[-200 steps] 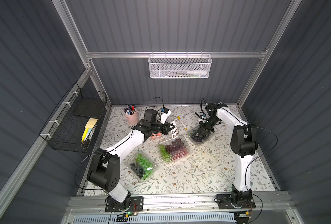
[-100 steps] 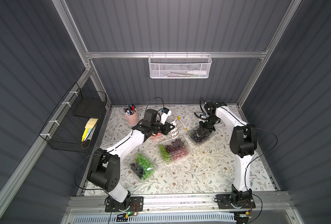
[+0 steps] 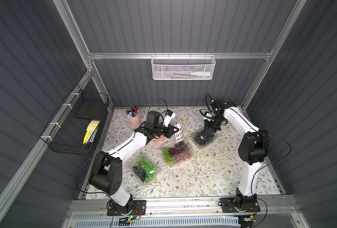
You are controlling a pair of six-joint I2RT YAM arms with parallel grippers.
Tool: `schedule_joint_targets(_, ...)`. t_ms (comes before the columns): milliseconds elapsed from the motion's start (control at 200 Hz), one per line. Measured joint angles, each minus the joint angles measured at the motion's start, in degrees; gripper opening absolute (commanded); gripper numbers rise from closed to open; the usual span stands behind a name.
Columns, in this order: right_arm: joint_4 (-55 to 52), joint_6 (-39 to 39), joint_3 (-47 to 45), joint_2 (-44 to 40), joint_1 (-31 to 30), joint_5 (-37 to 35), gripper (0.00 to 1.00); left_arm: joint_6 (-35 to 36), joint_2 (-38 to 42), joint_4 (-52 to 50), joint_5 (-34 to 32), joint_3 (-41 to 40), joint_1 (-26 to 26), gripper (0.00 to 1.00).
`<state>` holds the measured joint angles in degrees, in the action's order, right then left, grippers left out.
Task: Label fruit boxes
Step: Stick the label on the fruit box.
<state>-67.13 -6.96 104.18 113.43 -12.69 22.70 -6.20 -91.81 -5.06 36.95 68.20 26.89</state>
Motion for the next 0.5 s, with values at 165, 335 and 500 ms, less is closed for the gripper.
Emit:
schedule_joint_targets(165, 9.46, -0.31, -13.27, -15.10, -0.24, 2.80, 0.27, 5.49, 1.70, -0.35, 4.70, 0.00, 0.00, 0.00)
schedule_joint_targets(335, 19.69, 0.28, -24.63, -26.47, -0.39, 8.70, 0.33, 12.20, 3.34, -1.84, 9.70, 0.00, 0.00, 0.00)
schedule_joint_targets(500, 26.95, 3.50, -32.17, -33.73, -1.92, 14.62, 0.41, 18.43, 3.56, -3.45, 14.86, -0.02, 0.00, 0.00)
